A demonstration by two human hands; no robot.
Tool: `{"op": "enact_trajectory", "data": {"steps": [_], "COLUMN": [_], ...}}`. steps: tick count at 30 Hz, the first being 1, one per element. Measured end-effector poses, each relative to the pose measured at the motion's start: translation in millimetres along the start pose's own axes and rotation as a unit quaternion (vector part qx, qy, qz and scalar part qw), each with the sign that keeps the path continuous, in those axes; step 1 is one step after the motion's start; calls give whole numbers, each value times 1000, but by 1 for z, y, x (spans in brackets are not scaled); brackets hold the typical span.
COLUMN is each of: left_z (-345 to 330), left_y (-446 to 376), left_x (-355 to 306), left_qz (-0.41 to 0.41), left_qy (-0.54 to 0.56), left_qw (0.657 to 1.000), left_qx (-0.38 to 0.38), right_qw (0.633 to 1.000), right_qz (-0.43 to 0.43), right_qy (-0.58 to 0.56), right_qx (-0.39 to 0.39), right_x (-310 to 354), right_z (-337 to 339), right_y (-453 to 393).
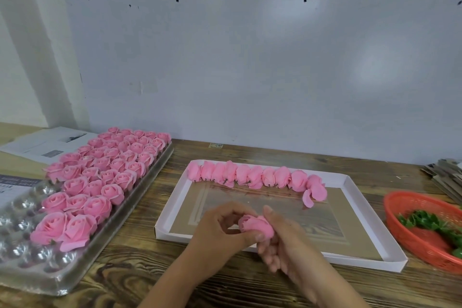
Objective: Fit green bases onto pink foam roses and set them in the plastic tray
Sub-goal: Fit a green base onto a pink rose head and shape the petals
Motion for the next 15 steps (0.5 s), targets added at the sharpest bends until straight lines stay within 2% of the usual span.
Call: {"op": "enact_trajectory", "data": {"steps": [3, 6, 9, 15], "left_z": [0, 2, 2, 0], "left_y": [0, -1, 0, 1], "left_x": [3, 7, 8, 9], "left_qz": [17, 47, 44, 53], "left_qy": [-9, -1, -2, 14], "left_qw": [1000, 999, 999, 998], "left_qx": [-8, -22, -4, 10], "right_qw": [997, 992, 991, 996], "right_qz": [70, 114, 114, 86], "right_qy": [4, 21, 45, 18], "right_qx": [-45, -52, -51, -29], "right_x": [5, 9, 10, 8], "right_z": [3, 7, 6, 7], "right_y": [3, 6, 8, 8]}}
Point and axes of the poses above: each hand's wrist, its own y-axis away from the middle knuckle, its own z-axis out of the back of the hand, x = y × z, the point moved 2 cm from there along -y, towards the middle knuckle, and after that the axes turned 9 degrees about -z, right-handed, at the moved point
